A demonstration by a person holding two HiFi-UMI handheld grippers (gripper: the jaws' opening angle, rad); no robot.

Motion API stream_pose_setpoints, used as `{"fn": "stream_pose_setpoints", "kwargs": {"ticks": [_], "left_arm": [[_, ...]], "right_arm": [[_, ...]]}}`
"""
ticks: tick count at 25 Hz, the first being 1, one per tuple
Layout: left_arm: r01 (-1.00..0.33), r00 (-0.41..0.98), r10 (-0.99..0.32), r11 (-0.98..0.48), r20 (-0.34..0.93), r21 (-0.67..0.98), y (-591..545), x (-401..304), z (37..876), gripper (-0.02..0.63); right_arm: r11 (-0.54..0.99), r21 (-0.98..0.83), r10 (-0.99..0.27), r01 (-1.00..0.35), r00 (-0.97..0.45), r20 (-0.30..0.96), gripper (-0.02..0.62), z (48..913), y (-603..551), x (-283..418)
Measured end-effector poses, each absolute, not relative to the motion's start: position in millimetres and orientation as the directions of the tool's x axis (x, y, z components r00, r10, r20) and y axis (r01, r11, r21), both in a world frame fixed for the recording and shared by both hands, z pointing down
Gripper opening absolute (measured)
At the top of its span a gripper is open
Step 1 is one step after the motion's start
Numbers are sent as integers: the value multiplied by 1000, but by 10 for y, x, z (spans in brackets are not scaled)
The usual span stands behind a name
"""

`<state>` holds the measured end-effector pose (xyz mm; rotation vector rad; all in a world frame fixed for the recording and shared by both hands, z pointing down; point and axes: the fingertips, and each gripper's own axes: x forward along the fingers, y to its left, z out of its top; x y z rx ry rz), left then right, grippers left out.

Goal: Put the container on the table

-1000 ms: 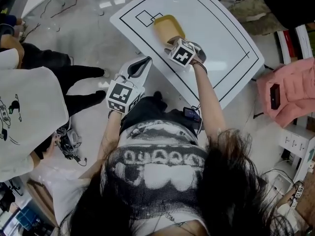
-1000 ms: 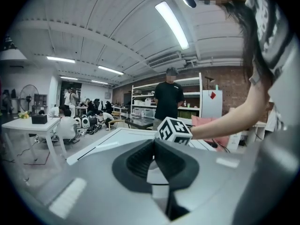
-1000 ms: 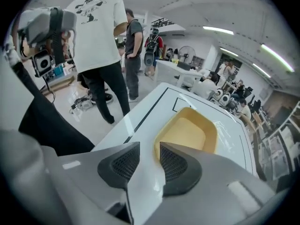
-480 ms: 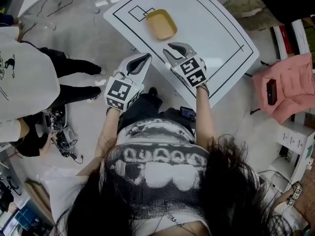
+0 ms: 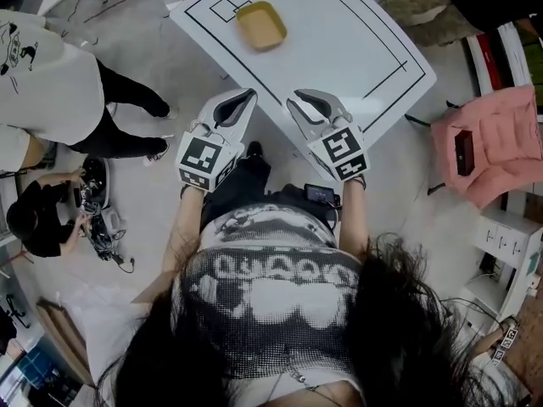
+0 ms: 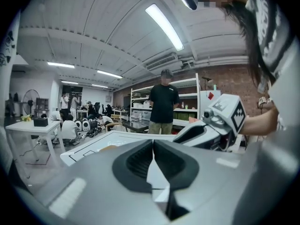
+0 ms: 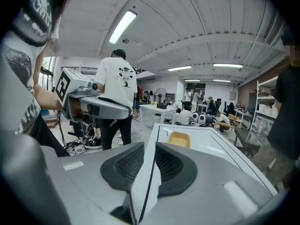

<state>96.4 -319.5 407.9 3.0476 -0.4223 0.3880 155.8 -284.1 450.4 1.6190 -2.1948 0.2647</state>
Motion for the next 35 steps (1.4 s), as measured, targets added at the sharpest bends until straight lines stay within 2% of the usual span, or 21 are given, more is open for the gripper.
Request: {"fn": "stream_pose_setpoints", "kwargs": {"ticks": [9, 18, 26, 35], "left_arm": [[-333, 917, -325, -943, 232, -5, -2168, 909, 3994, 0], [-370, 898, -359, -929, 256, -6, -1303, 816, 4052, 0], [-388, 888, -381, -921, 256, -27, -1218, 664, 4002, 0], [-394, 890, -391, -919, 237, -36, -1377, 232, 3864, 0]], "right_arm": [[316, 104, -899, -943, -263, 350, 40, 4333, -1830, 1593], [368, 83, -888, -926, -324, 327, 40, 4317, -1026, 1446], [363, 78, -900, -929, -327, 286, 5, 4158, -902, 1305], [346, 74, -909, -935, -315, 273, 3, 4078, -1119, 916]]}}
